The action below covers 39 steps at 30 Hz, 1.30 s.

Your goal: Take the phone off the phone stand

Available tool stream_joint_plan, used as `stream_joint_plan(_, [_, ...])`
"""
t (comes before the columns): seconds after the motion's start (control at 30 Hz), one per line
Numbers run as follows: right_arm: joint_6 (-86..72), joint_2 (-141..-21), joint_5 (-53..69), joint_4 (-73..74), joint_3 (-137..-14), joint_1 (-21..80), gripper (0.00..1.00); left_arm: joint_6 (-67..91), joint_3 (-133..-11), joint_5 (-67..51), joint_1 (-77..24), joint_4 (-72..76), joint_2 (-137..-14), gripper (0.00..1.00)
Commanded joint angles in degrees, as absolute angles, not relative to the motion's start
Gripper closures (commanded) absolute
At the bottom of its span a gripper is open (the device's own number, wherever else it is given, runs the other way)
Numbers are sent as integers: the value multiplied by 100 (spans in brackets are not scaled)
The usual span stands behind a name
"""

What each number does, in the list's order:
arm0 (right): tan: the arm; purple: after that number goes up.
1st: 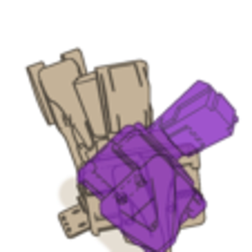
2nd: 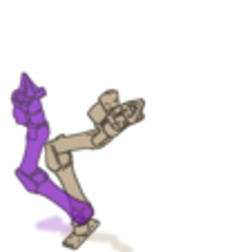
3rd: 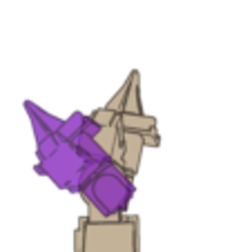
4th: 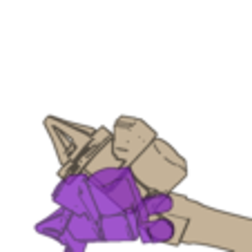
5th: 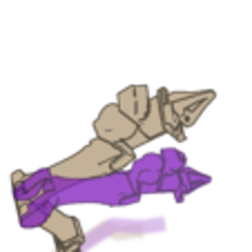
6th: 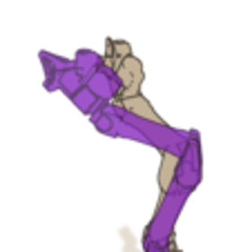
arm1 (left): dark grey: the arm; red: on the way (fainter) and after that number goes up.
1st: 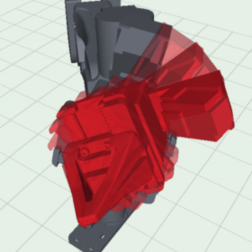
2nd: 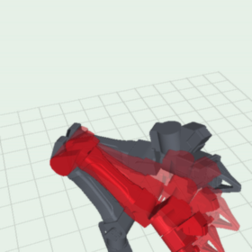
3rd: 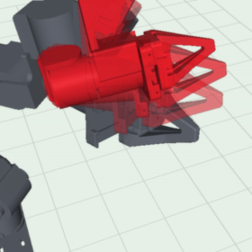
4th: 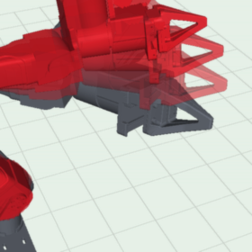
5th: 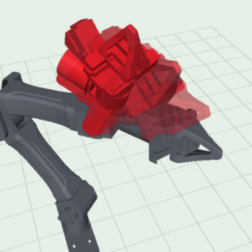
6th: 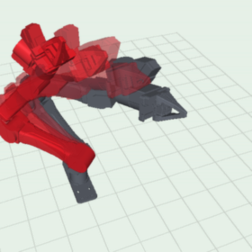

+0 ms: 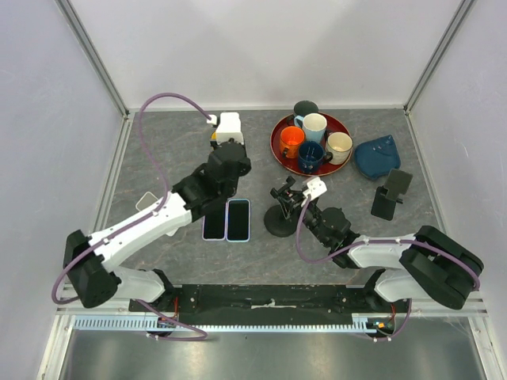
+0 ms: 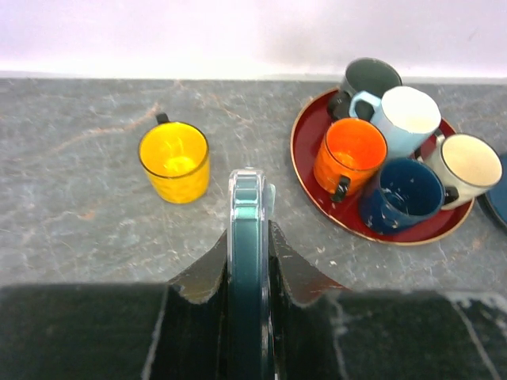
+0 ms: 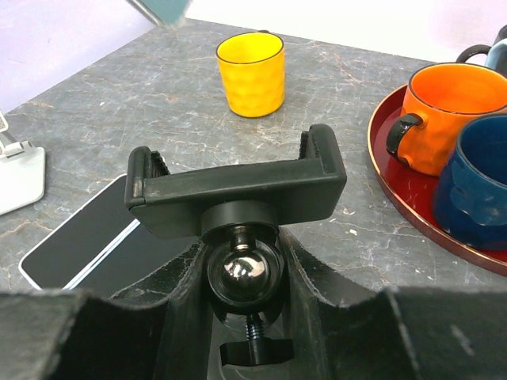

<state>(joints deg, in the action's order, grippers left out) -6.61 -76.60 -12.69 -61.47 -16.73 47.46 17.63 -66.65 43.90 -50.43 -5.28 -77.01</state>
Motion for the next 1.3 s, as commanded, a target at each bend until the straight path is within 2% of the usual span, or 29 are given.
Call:
stream_joint_plan(0.0, [-431,-7769,-1757,-5898,-1880,4693,100,1100,-7189,4307,-4764,-744,-7023,98])
stream_joint_plan(0.27, [191,-8480,-1969,-6126,-2582,4676,100,1380,-6839,3982,-4693,-2223,-6119,98])
stream_joint_plan(0.6, [483,-10526,-1415,-6399,-4595,4351,100,1222,-5810,3955,-4588,-2356,-5336,98])
stream_joint_plan(0.87, [738,-11662,-1608,-5899,-6274,4263,98,1195,-5748,3648,-4562,-2399,-5414,98])
stream_joint_plan(0.9, [756,-11776,-1626,-5871,-6362,4254,96,1195,-5748,3647,-4544,-2391,-5414,98])
stream_joint_plan(1.0, [852,-11813,-1652,-5687,-6565,4254,78,1230,-5748,3621,-4500,-2399,-5370,98])
stream_joint_plan(1.1, [861,-11629,-1591,-5362,-6680,4254,45,1274,-5739,3525,-4404,-2391,-5335,98])
stream_joint_plan(1.2, [888,-11339,-1521,-5098,-6706,4245,24,1336,-5739,3340,-4298,-2399,-5326,98])
stream_joint_plan(1.27, [870,-11146,-1380,-4940,-6645,4254,18,1406,-5739,3235,-4245,-2399,-5326,98])
